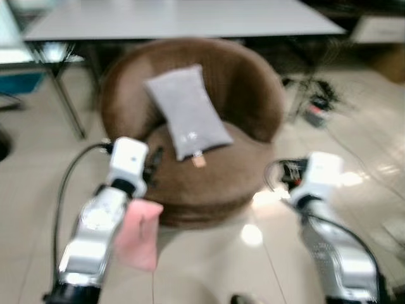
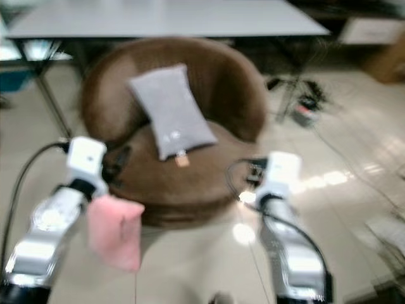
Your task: Move the pillow to the sofa from floor
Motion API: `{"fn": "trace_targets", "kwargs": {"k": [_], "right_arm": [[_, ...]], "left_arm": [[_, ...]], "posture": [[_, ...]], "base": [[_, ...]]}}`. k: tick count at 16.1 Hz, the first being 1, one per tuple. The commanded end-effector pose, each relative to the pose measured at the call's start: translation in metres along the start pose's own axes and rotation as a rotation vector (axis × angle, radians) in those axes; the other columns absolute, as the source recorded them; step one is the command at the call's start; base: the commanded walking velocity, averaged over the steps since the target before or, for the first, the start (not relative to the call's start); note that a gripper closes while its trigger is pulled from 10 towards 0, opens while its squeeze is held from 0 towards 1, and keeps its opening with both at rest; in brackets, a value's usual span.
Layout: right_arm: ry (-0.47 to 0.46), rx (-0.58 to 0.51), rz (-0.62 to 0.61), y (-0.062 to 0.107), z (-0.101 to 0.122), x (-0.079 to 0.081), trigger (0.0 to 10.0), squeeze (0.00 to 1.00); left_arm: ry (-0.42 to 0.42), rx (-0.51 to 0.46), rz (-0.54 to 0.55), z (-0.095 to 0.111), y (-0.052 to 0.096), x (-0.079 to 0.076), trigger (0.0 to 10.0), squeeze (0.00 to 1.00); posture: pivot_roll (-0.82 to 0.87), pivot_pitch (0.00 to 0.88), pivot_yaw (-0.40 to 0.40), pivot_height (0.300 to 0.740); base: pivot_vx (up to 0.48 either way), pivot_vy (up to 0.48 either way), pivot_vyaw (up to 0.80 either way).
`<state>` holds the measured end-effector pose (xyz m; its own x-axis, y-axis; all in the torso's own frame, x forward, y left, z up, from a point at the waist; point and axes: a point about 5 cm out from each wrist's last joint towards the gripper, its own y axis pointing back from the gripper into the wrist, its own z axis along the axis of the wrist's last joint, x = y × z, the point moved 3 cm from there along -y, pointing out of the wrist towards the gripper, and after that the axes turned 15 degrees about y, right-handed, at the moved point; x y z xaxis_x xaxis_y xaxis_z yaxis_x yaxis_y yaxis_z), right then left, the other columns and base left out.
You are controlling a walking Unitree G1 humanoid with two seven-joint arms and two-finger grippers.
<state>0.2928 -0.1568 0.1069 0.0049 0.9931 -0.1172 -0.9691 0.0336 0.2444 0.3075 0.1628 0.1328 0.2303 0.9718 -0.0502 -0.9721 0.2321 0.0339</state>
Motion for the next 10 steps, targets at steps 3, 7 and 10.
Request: {"fn": "trace_targets", "kwargs": {"k": [3,7,10], "right_arm": [[0.014,-0.009,-0.03,-0.001,0.0024,-0.01,10.0,0.0],[0.016,-0.015,-0.021,-0.0025,0.0038,-0.0084,10.0,0.0],[0.019,-0.018,-0.019,-0.0032,0.0044,-0.0089,10.0,0.0]], "left_arm": [[-0.001,-0.011,-0.012,0.0015,-0.0029,-0.004,10.0,0.0],[-0.001,-0.017,-0.01,0.0026,-0.003,-0.0039,10.0,0.0],[0.001,-0.017,-0.01,0.0027,-0.0027,-0.0046,10.0,0.0]], "posture": [[-0.02,0.024,0.004,0.74],[-0.02,0.02,-0.001,0.74],[-0.02,0.022,0.0,0.74]], "base": [[0.0,0.37,-0.8],[0.0,0.373,-0.8],[0.0,0.374,-0.45]]}}
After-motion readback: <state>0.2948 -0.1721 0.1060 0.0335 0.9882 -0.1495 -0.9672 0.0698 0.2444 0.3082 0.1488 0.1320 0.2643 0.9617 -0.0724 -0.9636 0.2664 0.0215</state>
